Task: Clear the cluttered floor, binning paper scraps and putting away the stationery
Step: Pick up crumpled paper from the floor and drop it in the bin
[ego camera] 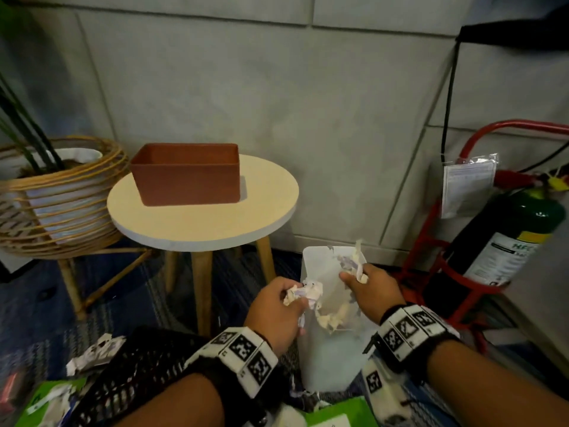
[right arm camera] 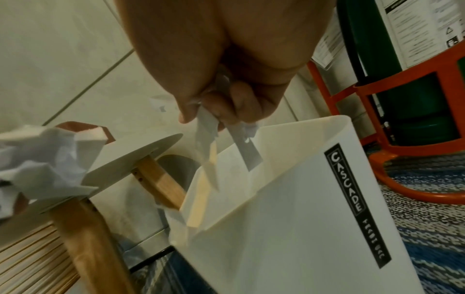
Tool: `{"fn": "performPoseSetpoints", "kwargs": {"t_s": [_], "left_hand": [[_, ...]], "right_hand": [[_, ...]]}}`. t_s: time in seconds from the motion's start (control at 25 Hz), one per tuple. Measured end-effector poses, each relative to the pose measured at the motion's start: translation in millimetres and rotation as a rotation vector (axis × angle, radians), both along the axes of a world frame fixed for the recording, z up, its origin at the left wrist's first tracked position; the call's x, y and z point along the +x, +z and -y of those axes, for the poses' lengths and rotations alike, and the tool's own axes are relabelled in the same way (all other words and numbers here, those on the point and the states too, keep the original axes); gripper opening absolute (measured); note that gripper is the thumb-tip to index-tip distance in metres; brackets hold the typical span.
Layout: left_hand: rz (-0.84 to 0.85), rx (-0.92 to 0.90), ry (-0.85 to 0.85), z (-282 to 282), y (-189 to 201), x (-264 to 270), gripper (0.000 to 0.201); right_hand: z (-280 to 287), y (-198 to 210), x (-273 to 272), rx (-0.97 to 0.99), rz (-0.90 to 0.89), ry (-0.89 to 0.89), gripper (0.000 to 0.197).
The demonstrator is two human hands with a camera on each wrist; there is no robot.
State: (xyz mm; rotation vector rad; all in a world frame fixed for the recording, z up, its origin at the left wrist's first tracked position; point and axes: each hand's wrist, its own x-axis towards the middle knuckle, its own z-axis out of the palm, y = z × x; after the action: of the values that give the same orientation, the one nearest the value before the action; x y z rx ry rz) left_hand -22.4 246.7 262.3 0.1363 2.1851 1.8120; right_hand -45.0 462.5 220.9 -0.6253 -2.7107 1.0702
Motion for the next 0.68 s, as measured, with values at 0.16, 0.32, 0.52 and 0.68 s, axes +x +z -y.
{"fn": "performPoseSetpoints", "kwargs": {"t_s": [0.16, 0.32, 0.52, 0.68], "left_hand": [[0.076, 0.085, 0.066, -20.4, -2.2, -1.0, 0.009], [0.076, 0.094, 0.109, -36.6, -3.6, -9.4, 0.009], [0.07, 0.081, 0.072, -51.9, -17.9, -15.1, 0.025], [0.058, 0.031, -0.123, -56.1, -28.7, -21.0, 0.073]], "right_hand": [[-9.4, -7.7, -14.7, -0.056, 0.015, -0.086, 0.037], [-10.4, -22.7, -4.8, -0.117, 0.272, 0.054, 0.068], [-24.7, -24.1, 14.9, 0.062, 0.181, 0.191, 0.059], [-26.3, -17.6, 25.2, 0.061, 0.171, 0.263, 0.061]]}}
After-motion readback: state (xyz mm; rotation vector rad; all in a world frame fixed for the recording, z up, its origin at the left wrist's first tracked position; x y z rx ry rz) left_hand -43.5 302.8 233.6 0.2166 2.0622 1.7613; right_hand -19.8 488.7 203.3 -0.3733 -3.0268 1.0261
